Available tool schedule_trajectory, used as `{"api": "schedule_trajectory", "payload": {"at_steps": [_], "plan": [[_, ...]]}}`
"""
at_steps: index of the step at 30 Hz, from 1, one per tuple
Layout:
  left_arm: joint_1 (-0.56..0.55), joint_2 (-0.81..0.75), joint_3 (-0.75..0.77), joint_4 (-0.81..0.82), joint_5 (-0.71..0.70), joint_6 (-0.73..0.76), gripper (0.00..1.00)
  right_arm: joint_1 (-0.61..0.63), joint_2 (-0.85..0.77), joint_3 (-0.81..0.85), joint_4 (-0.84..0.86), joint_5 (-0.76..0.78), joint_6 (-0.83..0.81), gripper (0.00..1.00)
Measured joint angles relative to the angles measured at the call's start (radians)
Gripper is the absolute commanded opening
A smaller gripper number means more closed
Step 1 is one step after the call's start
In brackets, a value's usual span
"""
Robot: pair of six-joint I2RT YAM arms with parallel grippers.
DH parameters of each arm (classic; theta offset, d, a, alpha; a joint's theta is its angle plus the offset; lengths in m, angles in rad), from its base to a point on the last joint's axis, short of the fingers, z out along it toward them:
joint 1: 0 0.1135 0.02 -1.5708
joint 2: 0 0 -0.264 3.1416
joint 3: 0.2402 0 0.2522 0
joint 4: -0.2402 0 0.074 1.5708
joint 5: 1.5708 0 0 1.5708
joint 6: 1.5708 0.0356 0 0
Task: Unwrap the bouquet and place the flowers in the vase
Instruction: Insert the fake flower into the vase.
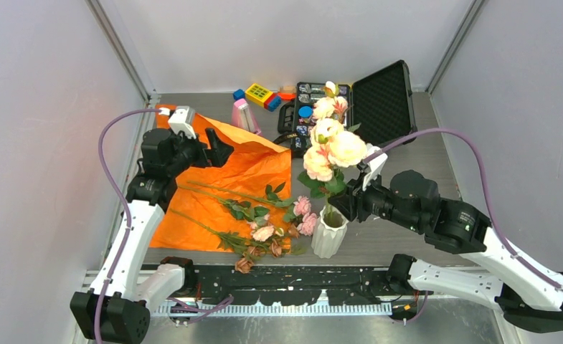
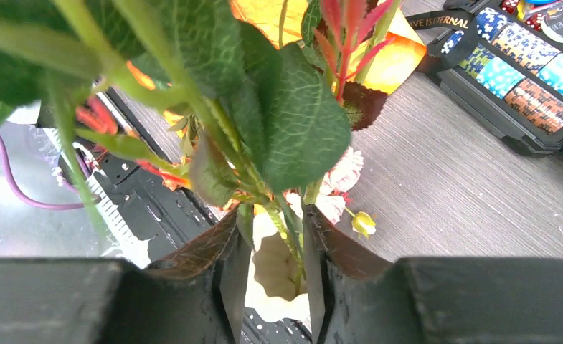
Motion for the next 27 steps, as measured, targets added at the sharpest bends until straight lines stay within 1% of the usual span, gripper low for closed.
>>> {"api": "schedule_trajectory", "payload": {"at_steps": [2,3,5,7,13,19,23,27], "plan": [[0.002,0.0,0.0,0.0,0.0,0.0,1.0,0.0,-0.009,0.0,-0.008,0.0,0.003,0.45],[0.003,0.0,0.0,0.0,0.0,0.0,1.0,0.0,-0.015,0.0,-0.013,-0.001,0.004,0.51],[0.006,0.0,0.0,0.0,0.0,0.0,1.0,0.0,-0.022,0.0,-0.021,-0.004,0.009,0.57],[0.007,0.0,0.0,0.0,0.0,0.0,1.0,0.0,-0.034,0.0,-0.029,-0.008,0.011,0.61],[0.011,0.0,0.0,0.0,0.0,0.0,1.0,0.0,-0.073,0.002,-0.048,-0.008,0.011,0.67],[0.013,0.008,0.0,-0.001,-0.003,-0.006,1.0,0.0,-0.126,0.021,-0.061,-0.001,0.009,0.7],[0.013,0.023,-0.001,-0.01,-0.018,-0.018,0.98,0.0,-0.167,0.038,-0.061,0.032,0.008,0.73],[0.013,0.027,-0.022,-0.021,-0.047,-0.056,0.96,0.0,-0.209,0.045,-0.057,0.097,0.005,0.74]]}}
